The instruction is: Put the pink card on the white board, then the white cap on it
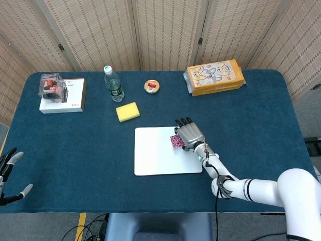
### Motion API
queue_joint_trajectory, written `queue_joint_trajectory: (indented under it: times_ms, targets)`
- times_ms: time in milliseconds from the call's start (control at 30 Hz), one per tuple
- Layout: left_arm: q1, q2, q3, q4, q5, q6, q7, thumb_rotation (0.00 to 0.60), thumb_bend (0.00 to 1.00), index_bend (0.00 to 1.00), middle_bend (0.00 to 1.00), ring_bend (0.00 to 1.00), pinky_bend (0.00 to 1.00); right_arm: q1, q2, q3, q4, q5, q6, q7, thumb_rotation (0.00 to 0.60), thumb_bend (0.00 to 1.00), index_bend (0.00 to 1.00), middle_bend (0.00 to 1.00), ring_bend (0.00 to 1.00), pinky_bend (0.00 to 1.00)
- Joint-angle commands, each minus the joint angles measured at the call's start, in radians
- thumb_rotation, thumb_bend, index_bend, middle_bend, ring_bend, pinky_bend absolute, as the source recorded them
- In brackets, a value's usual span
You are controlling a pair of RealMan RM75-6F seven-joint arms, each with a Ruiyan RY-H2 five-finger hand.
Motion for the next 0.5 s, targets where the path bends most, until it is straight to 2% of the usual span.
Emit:
queue_joint_trajectory:
  times_ms: [33, 133, 267, 400, 500]
  targets:
    - [0.0, 0.0, -0.001, 0.0, -0.001, -0.001, 0.001, 0.6, 0.29, 0.0, 0.0, 0.05, 0.2, 0.002, 0.008, -0.005, -0.004, 0.009, -0.008, 0.0, 0.6, 0.14, 0.15, 0.02, 0.0, 0.0]
    - [0.0, -0.002, -0.002, -0.002, -0.001, 0.0, 0.001, 0.6, 0.29, 0.0, 0.0, 0.05, 0.2, 0.005, 0.016, -0.014, -0.006, 0.015, -0.013, -0.003, 0.6, 0.11, 0.1, 0.01, 0.0, 0.0]
    - [0.0, -0.002, -0.004, 0.0, -0.007, -0.003, 0.001, 0.6, 0.29, 0.0, 0.0, 0.05, 0.2, 0.005, 0.032, -0.022, -0.021, 0.017, -0.011, -0.002, 0.6, 0.11, 0.09, 0.0, 0.0, 0.0]
    - [-0.001, -0.003, -0.006, 0.003, -0.014, -0.007, 0.003, 0.6, 0.29, 0.0, 0.0, 0.05, 0.2, -0.02, 0.089, -0.017, -0.09, -0.022, 0.014, 0.037, 0.6, 0.11, 0.09, 0.0, 0.0, 0.0]
    - [-0.001, -0.004, -0.009, 0.004, -0.019, -0.01, 0.009, 0.6, 0.29, 0.0, 0.0, 0.05, 0.2, -0.062, 0.161, -0.031, -0.18, -0.093, 0.051, 0.069, 0.6, 0.11, 0.09, 0.0, 0.0, 0.0]
